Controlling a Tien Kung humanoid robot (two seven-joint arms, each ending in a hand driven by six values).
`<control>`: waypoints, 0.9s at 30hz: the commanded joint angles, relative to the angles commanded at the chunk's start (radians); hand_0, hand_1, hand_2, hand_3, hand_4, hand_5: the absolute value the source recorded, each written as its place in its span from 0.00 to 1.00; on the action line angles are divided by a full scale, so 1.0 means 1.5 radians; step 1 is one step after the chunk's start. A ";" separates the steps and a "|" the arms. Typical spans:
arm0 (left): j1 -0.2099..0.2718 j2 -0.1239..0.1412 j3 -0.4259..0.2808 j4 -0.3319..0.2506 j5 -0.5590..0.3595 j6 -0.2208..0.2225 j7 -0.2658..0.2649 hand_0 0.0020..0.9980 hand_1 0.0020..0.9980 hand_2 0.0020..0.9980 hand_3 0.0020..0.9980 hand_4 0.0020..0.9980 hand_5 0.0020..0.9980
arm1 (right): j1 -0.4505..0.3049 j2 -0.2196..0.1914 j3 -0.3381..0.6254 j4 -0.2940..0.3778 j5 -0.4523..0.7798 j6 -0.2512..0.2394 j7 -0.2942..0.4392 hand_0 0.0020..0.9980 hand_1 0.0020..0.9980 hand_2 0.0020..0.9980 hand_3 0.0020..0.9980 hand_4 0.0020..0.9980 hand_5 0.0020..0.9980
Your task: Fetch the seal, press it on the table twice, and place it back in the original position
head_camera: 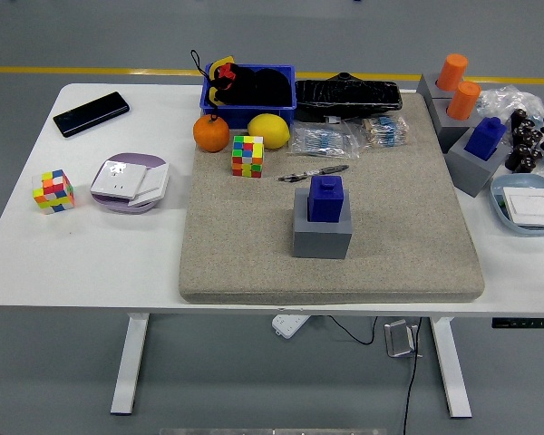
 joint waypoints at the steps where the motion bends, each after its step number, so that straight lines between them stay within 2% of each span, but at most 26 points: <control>1: 0.000 0.001 -0.001 0.000 0.001 0.001 0.000 0.72 0.70 0.68 0.75 0.69 0.26 | -0.007 -0.001 0.012 0.001 -0.001 0.000 -0.001 0.89 0.89 0.86 0.84 1.00 0.64; 4: -0.002 0.002 -0.002 0.000 0.000 0.001 -0.001 0.72 0.70 0.68 0.75 0.69 0.26 | -0.024 -0.002 0.040 0.001 0.010 0.006 -0.007 0.89 0.89 0.86 0.84 1.00 0.64; 5: -0.002 0.002 0.001 0.000 -0.002 0.000 0.000 0.72 0.69 0.68 0.75 0.69 0.26 | -0.031 -0.002 0.050 0.002 0.019 0.010 -0.010 0.88 0.88 0.86 0.83 1.00 0.79; 10: -0.002 0.000 0.003 0.000 -0.002 0.003 0.001 0.72 0.69 0.68 0.75 0.69 0.26 | -0.055 0.011 0.096 0.009 0.028 0.011 -0.014 0.88 0.88 0.86 0.83 1.00 0.79; 11: -0.002 0.000 0.003 0.000 -0.002 0.003 0.002 0.72 0.69 0.68 0.75 0.69 0.26 | -0.058 0.013 0.103 0.010 0.027 0.011 -0.015 0.88 0.88 0.86 0.83 1.00 0.92; 21: -0.007 0.001 0.012 -0.001 -0.007 0.004 0.001 0.72 0.69 0.68 0.75 0.69 0.26 | -0.095 0.033 0.192 0.020 0.014 0.006 -0.027 0.88 0.87 0.86 0.82 1.00 0.93; 27: -0.007 0.002 0.014 -0.001 -0.008 0.005 0.001 0.72 0.69 0.68 0.75 0.69 0.26 | -0.106 0.036 0.219 0.020 0.009 0.002 -0.030 0.88 0.87 0.85 0.82 1.00 0.92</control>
